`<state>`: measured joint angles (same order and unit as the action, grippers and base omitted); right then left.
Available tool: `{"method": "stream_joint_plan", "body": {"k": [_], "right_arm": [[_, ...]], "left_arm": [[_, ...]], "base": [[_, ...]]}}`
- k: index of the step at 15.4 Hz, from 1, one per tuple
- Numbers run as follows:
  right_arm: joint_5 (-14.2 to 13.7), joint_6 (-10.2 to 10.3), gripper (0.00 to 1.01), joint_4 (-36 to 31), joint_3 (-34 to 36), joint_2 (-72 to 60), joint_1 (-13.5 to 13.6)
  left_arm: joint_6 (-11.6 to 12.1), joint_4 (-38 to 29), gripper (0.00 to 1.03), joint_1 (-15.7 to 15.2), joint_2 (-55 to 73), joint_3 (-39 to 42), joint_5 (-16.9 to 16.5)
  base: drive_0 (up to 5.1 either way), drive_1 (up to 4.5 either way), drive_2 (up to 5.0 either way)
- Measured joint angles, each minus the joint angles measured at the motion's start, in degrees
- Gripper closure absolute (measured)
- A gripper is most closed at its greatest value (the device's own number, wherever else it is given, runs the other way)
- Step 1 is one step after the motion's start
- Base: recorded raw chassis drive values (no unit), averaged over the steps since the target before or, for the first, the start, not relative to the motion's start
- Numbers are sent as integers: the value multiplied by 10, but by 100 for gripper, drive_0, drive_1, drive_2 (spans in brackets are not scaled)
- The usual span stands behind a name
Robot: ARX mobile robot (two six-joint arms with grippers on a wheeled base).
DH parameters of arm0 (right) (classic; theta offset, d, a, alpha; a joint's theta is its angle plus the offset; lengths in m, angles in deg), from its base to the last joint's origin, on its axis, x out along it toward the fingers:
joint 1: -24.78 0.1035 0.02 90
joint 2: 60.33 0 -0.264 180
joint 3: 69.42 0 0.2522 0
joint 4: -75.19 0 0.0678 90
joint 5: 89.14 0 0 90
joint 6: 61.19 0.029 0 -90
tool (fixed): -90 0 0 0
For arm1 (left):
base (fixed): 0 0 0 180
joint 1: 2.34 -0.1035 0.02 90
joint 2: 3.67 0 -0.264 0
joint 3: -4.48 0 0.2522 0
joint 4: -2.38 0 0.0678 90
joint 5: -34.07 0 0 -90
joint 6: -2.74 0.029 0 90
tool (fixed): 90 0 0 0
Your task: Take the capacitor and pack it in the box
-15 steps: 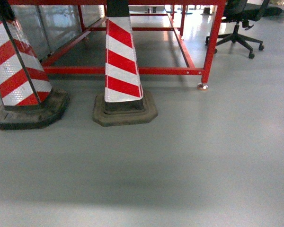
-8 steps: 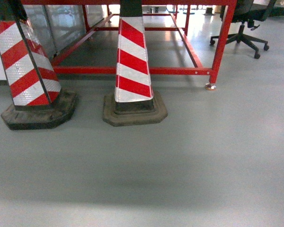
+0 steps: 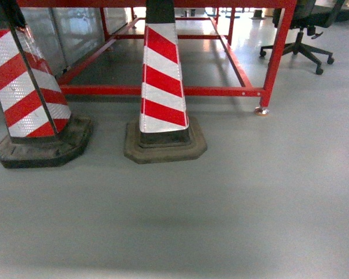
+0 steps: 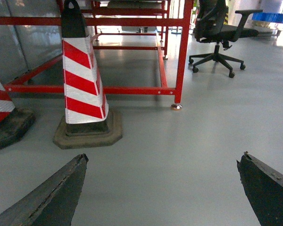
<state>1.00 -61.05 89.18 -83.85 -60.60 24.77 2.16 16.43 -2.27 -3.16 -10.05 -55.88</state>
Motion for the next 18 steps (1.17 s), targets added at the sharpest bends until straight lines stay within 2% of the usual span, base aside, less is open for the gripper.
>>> {"method": "stream_joint_plan", "body": {"k": [14,18], "right_arm": [[-1,0,3,1,0,0,0],[-1,0,3,1,0,0,0]], "left_arm": [[0,2,59,0,0,0,0],[0,1,59,0,0,0,0]], "base": [[2,404,-399],[0,82,-82]]}}
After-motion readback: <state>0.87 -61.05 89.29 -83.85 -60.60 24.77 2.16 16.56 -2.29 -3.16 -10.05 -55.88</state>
